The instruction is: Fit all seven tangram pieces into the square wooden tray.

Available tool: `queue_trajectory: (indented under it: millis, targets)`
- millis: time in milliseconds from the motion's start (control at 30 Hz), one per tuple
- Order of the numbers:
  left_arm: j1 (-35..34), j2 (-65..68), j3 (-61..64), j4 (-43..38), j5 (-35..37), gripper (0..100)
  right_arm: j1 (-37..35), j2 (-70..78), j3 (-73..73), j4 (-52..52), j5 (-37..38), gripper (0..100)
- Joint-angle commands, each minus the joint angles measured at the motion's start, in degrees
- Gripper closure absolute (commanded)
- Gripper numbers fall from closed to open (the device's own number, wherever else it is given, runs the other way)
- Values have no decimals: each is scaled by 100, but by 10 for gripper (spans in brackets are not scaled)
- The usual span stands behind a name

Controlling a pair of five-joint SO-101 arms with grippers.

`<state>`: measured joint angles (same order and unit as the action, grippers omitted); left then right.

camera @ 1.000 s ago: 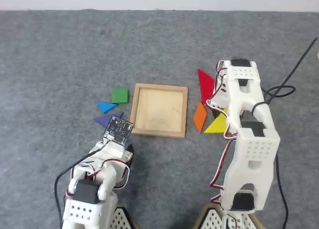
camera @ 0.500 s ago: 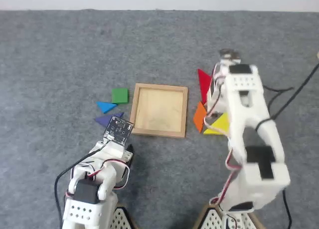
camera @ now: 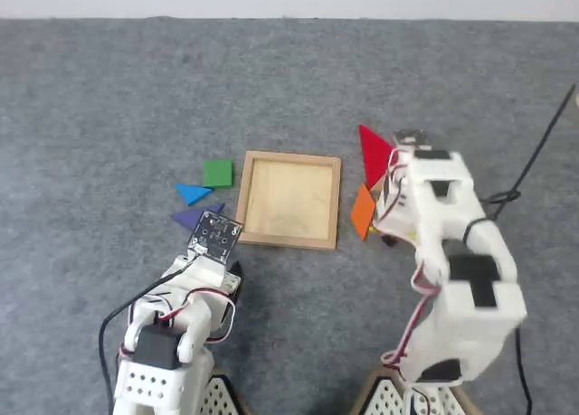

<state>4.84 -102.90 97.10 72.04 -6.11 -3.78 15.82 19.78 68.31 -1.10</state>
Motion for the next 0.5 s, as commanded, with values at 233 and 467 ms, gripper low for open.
queue_trajectory:
  millis: [233,467]
  targets:
    - [-35,-97,-66,18,53,884,787,1288,-2892,699,826,707]
    - [-35,-97,-66,18,53,884,1516,1314,-3191,646,993,707]
